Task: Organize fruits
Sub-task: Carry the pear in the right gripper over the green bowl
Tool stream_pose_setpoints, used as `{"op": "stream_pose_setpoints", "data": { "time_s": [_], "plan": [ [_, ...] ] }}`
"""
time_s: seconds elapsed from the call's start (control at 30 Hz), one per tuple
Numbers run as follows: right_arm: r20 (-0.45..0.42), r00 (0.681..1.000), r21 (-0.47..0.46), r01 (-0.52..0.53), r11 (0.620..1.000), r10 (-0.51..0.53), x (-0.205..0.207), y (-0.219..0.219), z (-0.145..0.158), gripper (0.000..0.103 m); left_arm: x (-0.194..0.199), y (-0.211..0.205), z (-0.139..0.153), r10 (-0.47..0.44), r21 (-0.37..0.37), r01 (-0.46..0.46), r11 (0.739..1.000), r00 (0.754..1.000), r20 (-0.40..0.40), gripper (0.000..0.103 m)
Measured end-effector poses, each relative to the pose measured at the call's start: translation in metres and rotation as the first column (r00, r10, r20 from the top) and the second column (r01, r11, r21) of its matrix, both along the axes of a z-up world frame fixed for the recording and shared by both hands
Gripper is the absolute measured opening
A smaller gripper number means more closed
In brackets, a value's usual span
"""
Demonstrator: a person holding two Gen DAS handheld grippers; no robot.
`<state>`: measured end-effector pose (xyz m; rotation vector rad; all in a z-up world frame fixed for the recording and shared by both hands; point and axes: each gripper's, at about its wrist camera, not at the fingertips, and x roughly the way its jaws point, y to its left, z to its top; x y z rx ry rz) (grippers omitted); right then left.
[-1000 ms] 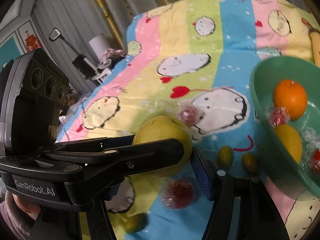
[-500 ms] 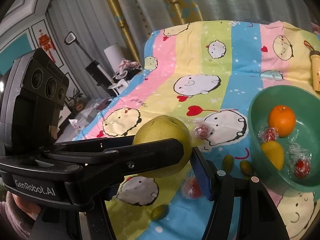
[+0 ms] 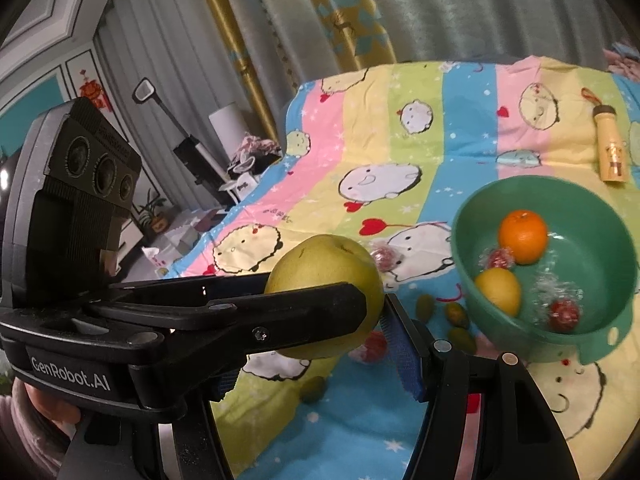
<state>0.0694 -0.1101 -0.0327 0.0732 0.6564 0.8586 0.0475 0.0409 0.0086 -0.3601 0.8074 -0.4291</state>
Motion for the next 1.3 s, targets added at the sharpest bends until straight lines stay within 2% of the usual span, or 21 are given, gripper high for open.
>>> {"op": "stream_pose_setpoints", "data": {
  "time_s": [0.3,0.83,1.3],
  "plan": [
    [0.021,0.999,0.031,0.034,0.999,-0.034,-0.009,-0.027,0.008,0.065,-0.004,-0.029,0.012,-0.045,0.044,0.044,0.998,0.999,0.021,0.059],
    [0.019,0.996,0.096,0.087,0.992,-0.089,-0.004,-0.066,0.007,0.065,0.010,-0.073,0.018,-0.113,0.122,0.110,0.986,0.994,0.013,0.059],
    [0.018,0.989,0.136,0.140,0.981,-0.144,0.013,-0.092,0.005,0.065,0.032,-0.100,0.019,-0.161,0.148,0.157,0.976,0.987,0.012,0.059]
  ]
}}
